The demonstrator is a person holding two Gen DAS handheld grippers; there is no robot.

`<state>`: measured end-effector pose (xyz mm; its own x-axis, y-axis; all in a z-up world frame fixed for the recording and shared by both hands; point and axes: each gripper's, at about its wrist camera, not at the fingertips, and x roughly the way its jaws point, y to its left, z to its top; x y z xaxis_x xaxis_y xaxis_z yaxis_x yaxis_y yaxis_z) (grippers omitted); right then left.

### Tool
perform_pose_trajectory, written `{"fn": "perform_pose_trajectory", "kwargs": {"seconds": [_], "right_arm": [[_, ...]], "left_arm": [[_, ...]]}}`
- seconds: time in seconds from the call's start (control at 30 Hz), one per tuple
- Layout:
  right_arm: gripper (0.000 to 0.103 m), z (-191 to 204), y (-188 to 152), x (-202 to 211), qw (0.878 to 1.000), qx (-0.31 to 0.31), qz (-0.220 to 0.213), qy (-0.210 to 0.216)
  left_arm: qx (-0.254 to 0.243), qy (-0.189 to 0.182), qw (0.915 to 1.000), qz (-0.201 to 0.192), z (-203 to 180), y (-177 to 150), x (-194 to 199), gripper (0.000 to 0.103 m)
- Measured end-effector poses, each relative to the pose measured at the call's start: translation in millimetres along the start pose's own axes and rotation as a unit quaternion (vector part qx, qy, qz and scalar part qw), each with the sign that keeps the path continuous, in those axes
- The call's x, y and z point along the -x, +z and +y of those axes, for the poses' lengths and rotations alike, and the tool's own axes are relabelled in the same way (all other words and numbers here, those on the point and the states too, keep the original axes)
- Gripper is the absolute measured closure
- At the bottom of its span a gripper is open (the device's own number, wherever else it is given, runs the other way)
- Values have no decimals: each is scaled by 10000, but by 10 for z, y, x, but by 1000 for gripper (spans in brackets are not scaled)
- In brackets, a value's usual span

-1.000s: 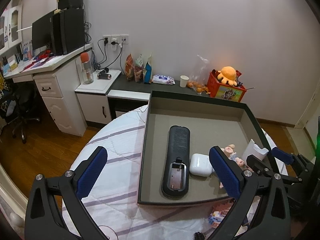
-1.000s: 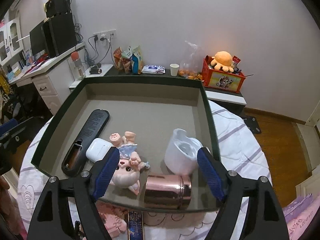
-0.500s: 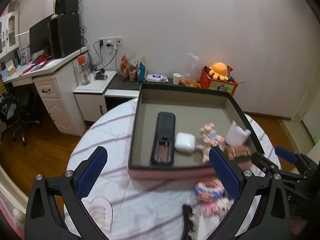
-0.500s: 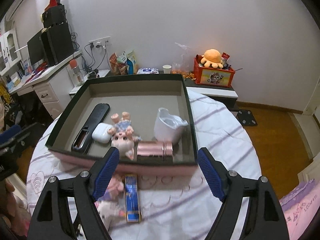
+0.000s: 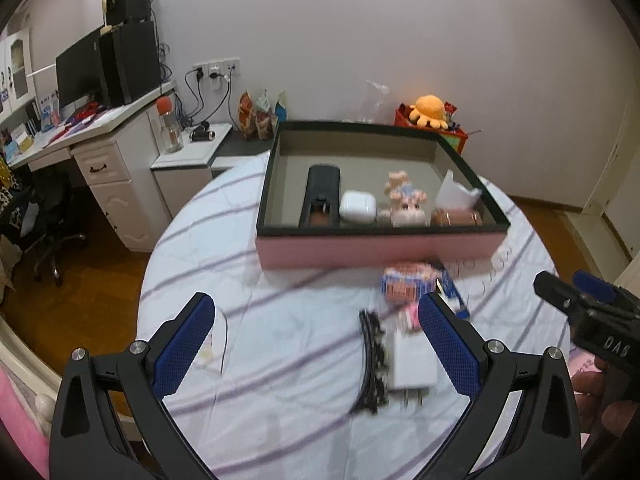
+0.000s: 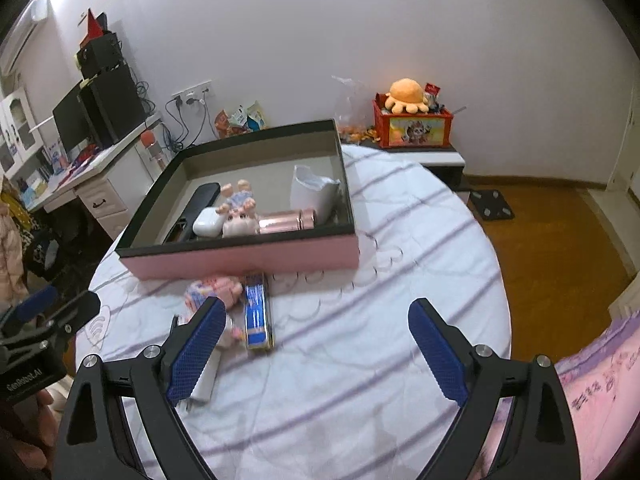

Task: Organize rigid objects
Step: 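Move the left gripper toward the black curved hair clip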

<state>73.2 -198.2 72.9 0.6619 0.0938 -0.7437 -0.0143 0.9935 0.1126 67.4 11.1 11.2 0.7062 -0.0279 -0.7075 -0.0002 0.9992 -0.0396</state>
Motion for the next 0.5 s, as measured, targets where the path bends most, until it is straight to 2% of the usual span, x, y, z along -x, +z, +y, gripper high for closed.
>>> {"fn": "perform_pose_trajectory", "kwargs": {"seconds": [0.17, 0.4, 0.5], "right_arm": [[9, -41, -117, 55, 10000, -49, 58, 9], [9, -12, -142, 126, 10000, 16, 14, 34], [9, -20, -156, 130, 10000, 12, 29, 11]], "left_arm": [[-123, -67, 9998, 163, -86, -181, 28, 0], [-200, -193, 9993, 254, -192, -260, 16, 0], [-250, -86, 9992, 298, -199, -307, -53, 0]]}}
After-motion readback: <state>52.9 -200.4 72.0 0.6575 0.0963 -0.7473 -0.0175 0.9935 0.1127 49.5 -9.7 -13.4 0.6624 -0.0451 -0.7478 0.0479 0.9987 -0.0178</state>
